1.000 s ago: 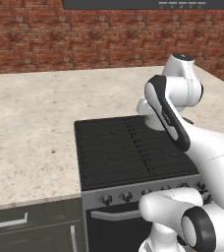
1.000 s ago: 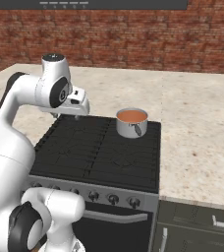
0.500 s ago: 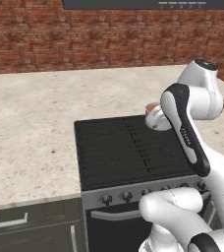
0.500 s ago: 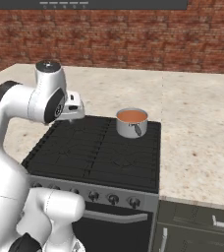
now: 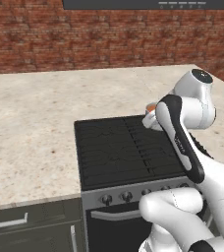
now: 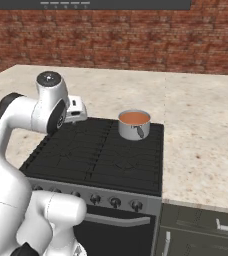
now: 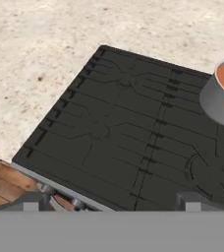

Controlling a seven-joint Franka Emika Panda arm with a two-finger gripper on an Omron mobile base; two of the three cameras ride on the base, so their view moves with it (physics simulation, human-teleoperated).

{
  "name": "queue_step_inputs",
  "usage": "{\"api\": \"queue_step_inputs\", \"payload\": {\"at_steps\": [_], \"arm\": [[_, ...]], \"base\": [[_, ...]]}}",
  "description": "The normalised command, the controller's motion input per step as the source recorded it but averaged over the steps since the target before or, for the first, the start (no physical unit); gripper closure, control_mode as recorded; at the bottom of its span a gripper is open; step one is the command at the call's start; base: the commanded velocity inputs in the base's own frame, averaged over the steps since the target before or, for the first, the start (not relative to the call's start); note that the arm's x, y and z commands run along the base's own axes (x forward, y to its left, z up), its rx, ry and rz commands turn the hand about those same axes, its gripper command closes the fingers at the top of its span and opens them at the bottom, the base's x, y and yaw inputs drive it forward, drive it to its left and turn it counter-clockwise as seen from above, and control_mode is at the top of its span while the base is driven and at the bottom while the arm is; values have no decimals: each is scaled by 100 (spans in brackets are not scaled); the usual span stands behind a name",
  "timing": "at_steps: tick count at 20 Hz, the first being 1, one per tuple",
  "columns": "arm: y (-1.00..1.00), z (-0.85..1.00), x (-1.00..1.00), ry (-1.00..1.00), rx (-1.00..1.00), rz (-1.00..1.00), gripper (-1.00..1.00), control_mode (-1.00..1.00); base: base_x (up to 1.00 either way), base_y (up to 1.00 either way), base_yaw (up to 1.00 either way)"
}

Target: Retrieve the steak from the fridge and place it on the saucepan with marinade on the stove.

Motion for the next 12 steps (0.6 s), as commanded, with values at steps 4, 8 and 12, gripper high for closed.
{"api": "queue_step_inputs", "payload": {"at_steps": [4, 8, 12], "arm": [[3, 0, 8, 2, 0, -7, -100, -100], [0, 0, 0, 0, 0, 0, -100, -100], [0, 0, 0, 0, 0, 0, -100, -100]], "base": [[0, 0, 0], [0, 0, 0], [0, 0, 0]]}}
